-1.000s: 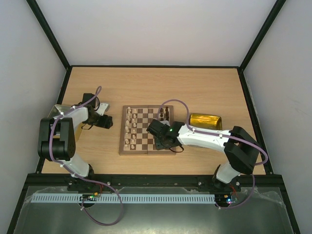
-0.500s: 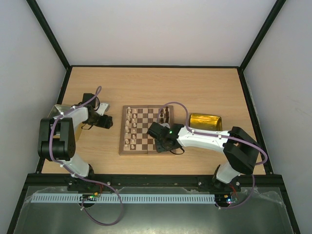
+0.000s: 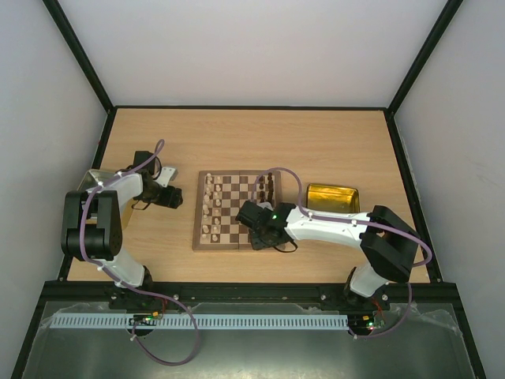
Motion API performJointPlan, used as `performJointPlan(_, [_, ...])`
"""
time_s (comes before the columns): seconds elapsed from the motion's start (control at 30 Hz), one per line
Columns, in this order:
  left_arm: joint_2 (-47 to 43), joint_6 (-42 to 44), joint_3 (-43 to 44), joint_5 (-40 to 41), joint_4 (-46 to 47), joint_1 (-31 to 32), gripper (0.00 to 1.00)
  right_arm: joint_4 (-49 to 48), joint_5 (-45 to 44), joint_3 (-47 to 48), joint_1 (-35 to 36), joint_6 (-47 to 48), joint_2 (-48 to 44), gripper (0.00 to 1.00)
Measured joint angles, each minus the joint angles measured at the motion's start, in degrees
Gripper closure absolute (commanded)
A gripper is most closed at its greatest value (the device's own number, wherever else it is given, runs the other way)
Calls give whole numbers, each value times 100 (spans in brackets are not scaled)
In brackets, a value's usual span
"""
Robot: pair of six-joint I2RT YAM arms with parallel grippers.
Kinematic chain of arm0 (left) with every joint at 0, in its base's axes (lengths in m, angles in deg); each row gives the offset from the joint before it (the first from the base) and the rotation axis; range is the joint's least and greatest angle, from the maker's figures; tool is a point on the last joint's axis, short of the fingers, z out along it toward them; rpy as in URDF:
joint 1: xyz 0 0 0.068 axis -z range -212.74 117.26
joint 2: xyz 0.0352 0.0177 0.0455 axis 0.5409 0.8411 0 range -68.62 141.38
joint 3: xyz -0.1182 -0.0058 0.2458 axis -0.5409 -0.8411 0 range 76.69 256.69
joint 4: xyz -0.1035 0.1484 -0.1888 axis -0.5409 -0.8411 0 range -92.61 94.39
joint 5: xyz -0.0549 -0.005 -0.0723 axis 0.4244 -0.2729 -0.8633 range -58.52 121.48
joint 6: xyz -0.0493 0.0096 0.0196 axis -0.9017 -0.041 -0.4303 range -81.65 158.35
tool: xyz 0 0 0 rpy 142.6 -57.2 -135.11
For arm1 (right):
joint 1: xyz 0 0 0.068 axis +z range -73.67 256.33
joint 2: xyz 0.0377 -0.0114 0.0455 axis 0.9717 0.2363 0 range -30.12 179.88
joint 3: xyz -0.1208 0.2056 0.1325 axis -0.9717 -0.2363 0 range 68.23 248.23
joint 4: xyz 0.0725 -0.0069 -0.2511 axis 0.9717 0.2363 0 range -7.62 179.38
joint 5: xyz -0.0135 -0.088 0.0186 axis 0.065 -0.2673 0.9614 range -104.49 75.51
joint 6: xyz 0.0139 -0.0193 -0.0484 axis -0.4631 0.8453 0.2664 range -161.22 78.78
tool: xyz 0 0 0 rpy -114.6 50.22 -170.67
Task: Set up the chess pieces on the board
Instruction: Place the chess piece on the chessboard.
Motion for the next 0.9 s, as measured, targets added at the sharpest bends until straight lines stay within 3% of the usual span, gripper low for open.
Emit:
performJointPlan(0.27, [0, -17, 0, 0, 0, 0, 17, 81, -74, 35, 44, -4, 0, 71])
performJointPlan(0.4, [0, -17, 0, 9, 0, 0, 17, 284, -321, 238, 48, -11, -24, 69])
performJointPlan(0.67, [0, -17, 0, 20, 4, 0, 17, 577, -715, 979, 46, 2, -323, 69])
performJointPlan(0.9, [0, -20, 0, 66, 4, 0, 17, 544, -756, 901, -175, 94, -492, 73])
